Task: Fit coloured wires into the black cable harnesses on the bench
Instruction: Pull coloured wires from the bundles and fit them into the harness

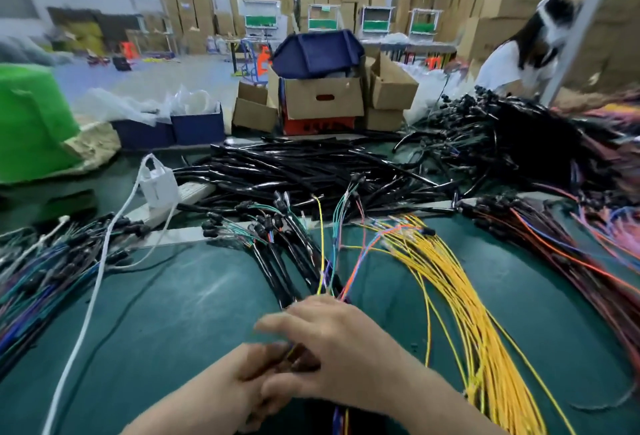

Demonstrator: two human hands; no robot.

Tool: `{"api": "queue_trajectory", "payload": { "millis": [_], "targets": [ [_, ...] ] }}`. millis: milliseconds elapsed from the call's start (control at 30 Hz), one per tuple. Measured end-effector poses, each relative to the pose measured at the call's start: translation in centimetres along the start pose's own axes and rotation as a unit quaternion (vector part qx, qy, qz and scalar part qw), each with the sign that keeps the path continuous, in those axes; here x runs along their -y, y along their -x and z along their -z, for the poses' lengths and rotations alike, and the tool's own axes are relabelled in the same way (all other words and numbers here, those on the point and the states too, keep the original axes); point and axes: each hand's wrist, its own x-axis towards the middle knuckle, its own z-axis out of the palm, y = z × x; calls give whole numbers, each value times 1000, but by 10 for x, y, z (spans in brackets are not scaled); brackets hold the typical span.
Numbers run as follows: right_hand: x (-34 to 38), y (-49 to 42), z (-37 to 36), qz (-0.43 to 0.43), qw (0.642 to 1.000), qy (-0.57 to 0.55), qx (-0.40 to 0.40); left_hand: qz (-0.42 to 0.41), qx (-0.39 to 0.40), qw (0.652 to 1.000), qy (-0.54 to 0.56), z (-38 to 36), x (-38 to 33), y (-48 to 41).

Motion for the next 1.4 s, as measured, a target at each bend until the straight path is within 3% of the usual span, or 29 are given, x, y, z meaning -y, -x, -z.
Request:
{"api": "queue_trajectory", "payload": {
  "millis": [67,133,233,333,533,600,700,867,1067,1200,1400],
  "targets": [
    [-3,0,2,-32,999,-23,29,-24,1,1000,1,11,-1,1],
    [-4,2,7,-21,998,-50,-12,-46,-22,999,-11,20,0,4],
    [-5,5,4,12,995,-24,-96,-52,-121,991,-12,26,7,1],
    [-11,7,-1,-9,988,-15,-152,-7,-219,973,78,24,17,-5],
    [-12,8,-7,-69,978,-10,-198,30,-316,862,396,10,15,-13],
    [-12,9,-7,-93,973,-35,-208,16,-331,824,460,9,13,-15],
    [-11,9,-7,-100,971,-65,-206,9,-341,802,491,7,9,-15],
    [-12,9,-8,-104,968,-93,-206,-24,-351,819,454,9,11,-14],
    [-11,8,-7,-89,969,-110,-203,-18,-288,886,364,11,8,-9],
    [-9,9,-7,-52,966,-151,-204,-26,-262,891,370,10,5,-7],
    [-9,8,-7,-72,950,-202,-226,-64,-230,863,446,9,3,-6]
  ]
}}
